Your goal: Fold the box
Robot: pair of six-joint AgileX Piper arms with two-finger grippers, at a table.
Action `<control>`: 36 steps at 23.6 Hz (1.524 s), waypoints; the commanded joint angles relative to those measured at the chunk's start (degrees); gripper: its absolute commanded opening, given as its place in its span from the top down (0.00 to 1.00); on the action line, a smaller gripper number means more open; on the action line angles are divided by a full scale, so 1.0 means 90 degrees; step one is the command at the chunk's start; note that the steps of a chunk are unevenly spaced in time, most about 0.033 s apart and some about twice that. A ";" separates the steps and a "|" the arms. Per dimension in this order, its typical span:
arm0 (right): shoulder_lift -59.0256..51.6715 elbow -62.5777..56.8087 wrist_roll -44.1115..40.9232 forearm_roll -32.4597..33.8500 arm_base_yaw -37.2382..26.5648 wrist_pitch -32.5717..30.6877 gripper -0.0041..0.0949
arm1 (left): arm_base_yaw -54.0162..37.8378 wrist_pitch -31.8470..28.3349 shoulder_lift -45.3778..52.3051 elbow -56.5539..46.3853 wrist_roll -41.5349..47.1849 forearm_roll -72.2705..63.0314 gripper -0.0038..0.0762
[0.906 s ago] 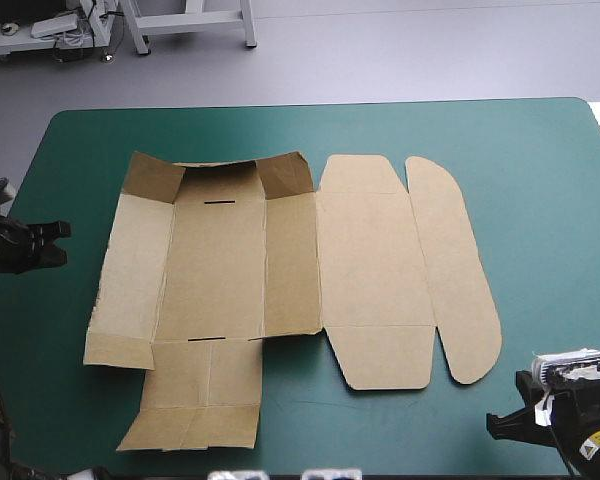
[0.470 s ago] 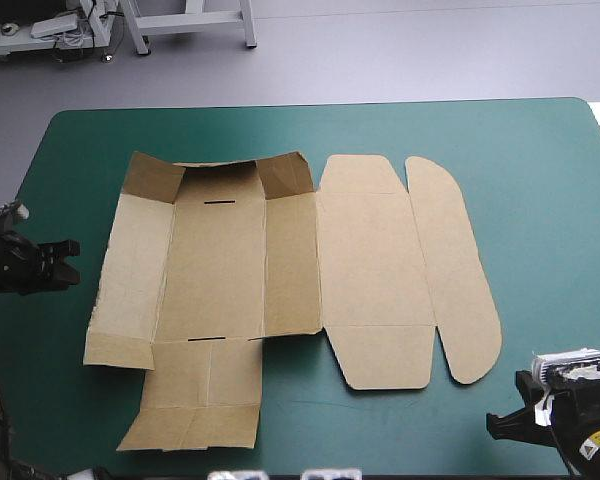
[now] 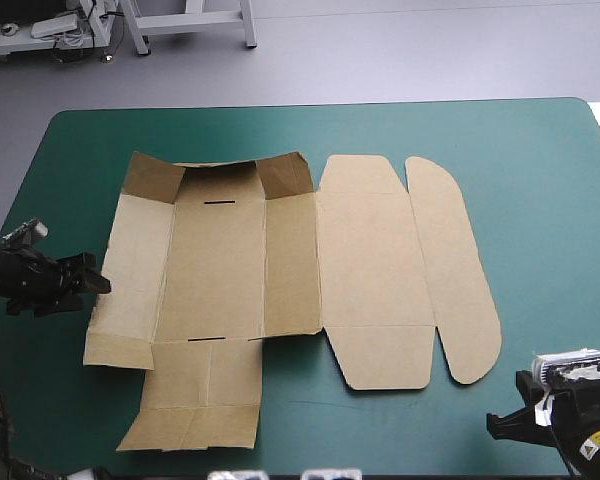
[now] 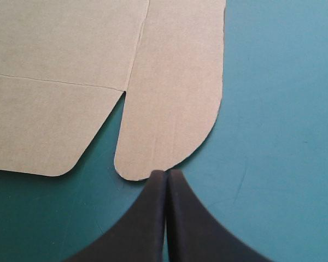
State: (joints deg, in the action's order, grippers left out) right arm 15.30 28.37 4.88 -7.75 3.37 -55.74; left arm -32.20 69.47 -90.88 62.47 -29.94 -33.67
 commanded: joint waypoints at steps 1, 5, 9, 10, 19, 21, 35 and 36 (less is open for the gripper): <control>0.0066 0.0228 0.0039 -0.0032 0.0028 0.0393 0.98 | 0.0070 0.0364 -0.0044 0.0133 -0.0120 -0.0645 0.38; 0.0066 0.0228 0.0039 -0.0032 0.0028 0.0393 0.98 | 0.0513 0.0403 -0.0427 0.0133 -0.0295 -0.0736 0.39; 0.0066 0.0228 0.0039 -0.0032 0.0028 0.0393 0.98 | 0.1201 0.0117 -0.0663 0.0133 -0.0324 -0.0792 0.39; 0.0066 0.0228 0.0039 -0.0032 0.0028 0.0393 0.98 | 0.1323 0.0077 -0.0693 0.0133 -0.0324 -0.0759 0.39; 0.0066 0.0228 0.0039 -0.0032 0.0028 0.0393 0.98 | 0.1415 -0.0187 -0.0912 0.0171 -0.0338 -0.0616 0.96; 0.0066 0.0228 0.0039 -0.0032 0.0028 0.0393 0.98 | 0.1415 -0.0072 -0.0912 0.0291 -0.0463 -0.0489 0.96; 0.0092 0.0228 0.0039 -0.0032 0.0028 0.0393 0.98 | 0.2816 0.0391 -0.0425 0.2453 -0.1207 0.2024 0.96; 0.0092 0.0228 0.0039 -0.0032 0.0028 0.0393 0.98 | 0.3017 0.0359 -0.0425 0.2597 -0.1266 0.2169 0.96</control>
State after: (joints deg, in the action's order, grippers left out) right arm 15.30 28.37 4.88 -7.80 3.37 -55.74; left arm -9.49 69.75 -98.11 80.85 -38.67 -16.28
